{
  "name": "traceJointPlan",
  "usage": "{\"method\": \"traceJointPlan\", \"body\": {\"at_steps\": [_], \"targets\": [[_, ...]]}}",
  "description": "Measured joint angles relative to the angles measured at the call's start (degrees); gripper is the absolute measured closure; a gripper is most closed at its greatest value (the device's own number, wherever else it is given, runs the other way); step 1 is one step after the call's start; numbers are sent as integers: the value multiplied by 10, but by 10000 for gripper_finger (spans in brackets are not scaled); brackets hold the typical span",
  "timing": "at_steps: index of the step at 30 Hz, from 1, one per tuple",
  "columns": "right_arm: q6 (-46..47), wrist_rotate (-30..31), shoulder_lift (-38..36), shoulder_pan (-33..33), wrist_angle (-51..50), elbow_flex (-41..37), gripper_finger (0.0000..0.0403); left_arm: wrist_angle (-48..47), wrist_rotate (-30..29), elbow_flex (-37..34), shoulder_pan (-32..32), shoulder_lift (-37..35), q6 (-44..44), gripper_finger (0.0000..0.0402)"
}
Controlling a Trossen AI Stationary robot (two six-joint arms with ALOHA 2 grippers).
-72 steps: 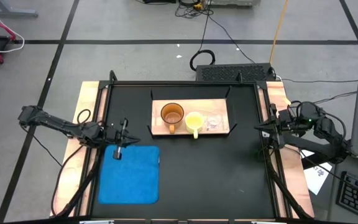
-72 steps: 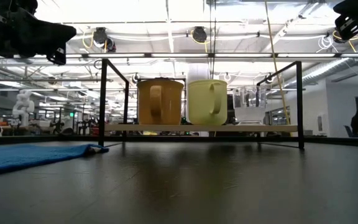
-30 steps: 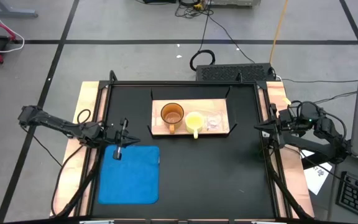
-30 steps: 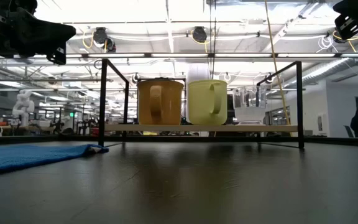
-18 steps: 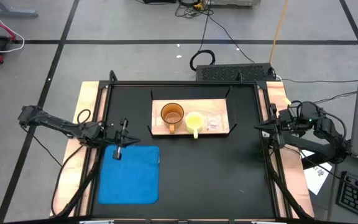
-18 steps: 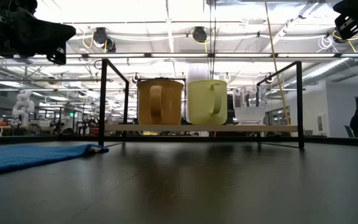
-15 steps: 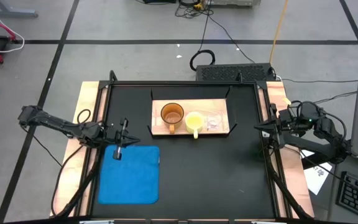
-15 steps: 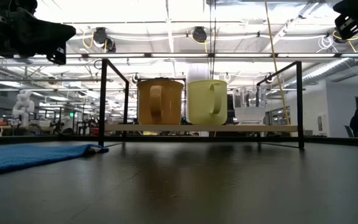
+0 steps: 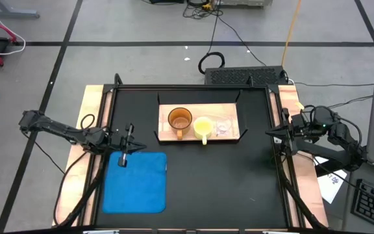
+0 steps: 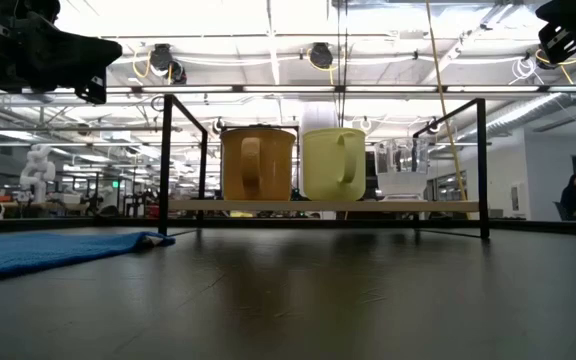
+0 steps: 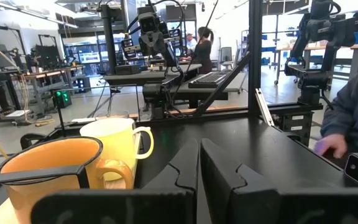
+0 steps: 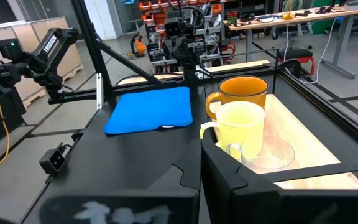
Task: Stack small to large cups/mugs on shelf
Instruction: Return to Home Position
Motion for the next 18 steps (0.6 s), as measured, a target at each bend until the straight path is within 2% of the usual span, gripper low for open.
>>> {"method": "traceJointPlan", "body": {"at_steps": [18], "targets": [[0, 0, 0, 0, 0, 0, 403, 0, -4, 0, 0, 0, 0, 380]]}}
